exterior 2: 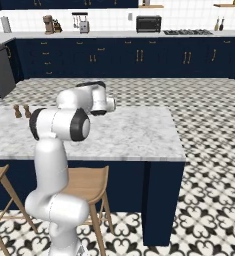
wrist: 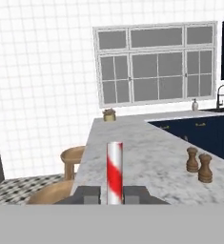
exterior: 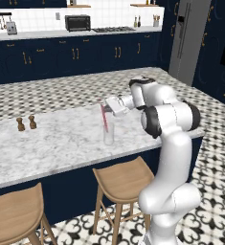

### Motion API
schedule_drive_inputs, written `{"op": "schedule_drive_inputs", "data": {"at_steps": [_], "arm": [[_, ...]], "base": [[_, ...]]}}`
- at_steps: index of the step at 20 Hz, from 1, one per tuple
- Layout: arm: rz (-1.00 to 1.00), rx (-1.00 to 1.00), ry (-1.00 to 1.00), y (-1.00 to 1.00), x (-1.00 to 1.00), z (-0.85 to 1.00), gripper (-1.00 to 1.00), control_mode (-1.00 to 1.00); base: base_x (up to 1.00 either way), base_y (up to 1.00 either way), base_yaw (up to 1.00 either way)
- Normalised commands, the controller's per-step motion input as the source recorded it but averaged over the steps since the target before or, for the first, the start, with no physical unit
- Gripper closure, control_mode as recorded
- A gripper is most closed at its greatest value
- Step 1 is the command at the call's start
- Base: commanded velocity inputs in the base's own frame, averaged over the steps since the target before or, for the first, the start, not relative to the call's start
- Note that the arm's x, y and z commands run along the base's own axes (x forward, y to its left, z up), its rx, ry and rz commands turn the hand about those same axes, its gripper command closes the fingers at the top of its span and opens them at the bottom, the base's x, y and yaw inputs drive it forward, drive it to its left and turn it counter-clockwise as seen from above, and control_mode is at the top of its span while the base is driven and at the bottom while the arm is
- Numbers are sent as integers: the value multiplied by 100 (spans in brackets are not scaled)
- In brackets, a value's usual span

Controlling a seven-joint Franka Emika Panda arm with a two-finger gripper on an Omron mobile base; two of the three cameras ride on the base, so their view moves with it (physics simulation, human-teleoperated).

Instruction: Take a straw from the drawer in front and place it inside the glass cup on the dining counter.

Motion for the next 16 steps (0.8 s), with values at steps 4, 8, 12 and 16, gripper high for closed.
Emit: {"op": "schedule_drive_inputs", "data": {"at_steps": [4,8,12,16], "arm": [[0,0,-10,-18,-15,-20,100,-100],[0,2,-9,-2,-5,-19,-100,-100],[0,4,-8,0,0,-7,-100,-100],[0,0,-20,-15,-18,20,-100,-100]], "base": [[0,0,0],[0,0,0],[0,0,0],[0,0,0]]}}
